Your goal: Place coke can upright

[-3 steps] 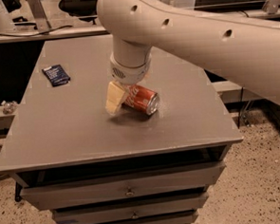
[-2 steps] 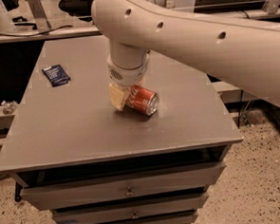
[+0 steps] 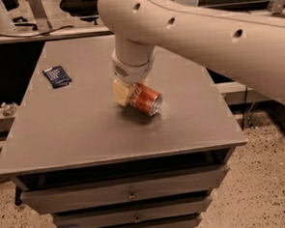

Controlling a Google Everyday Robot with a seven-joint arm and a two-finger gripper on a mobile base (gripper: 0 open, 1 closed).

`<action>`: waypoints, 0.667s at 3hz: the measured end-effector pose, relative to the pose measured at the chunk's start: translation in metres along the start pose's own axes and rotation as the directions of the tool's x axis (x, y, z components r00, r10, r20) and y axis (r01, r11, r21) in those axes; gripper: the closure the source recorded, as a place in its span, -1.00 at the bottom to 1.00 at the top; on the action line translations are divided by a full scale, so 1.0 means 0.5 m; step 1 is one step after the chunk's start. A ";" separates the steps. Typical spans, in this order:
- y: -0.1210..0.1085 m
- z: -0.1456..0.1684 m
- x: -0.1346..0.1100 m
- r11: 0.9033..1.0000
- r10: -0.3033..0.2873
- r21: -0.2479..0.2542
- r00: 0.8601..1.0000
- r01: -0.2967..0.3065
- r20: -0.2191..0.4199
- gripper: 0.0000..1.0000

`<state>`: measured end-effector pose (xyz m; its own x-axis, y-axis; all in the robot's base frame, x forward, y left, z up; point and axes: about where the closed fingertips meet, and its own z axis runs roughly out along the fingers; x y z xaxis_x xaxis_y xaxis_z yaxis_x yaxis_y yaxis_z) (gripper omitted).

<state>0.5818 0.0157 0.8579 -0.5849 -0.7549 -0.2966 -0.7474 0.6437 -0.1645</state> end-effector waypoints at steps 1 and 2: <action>-0.028 -0.053 -0.016 1.000 -0.008 -0.020 0.988 0.011 0.152 1.00; -0.060 -0.122 -0.037 0.998 0.009 -0.061 0.944 0.012 0.330 1.00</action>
Offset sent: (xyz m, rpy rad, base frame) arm 0.0183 -0.0255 0.1230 0.5239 -0.2652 0.1179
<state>0.5958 0.0029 0.9256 -0.4546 -0.6658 -0.5917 -0.7726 0.6253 -0.1100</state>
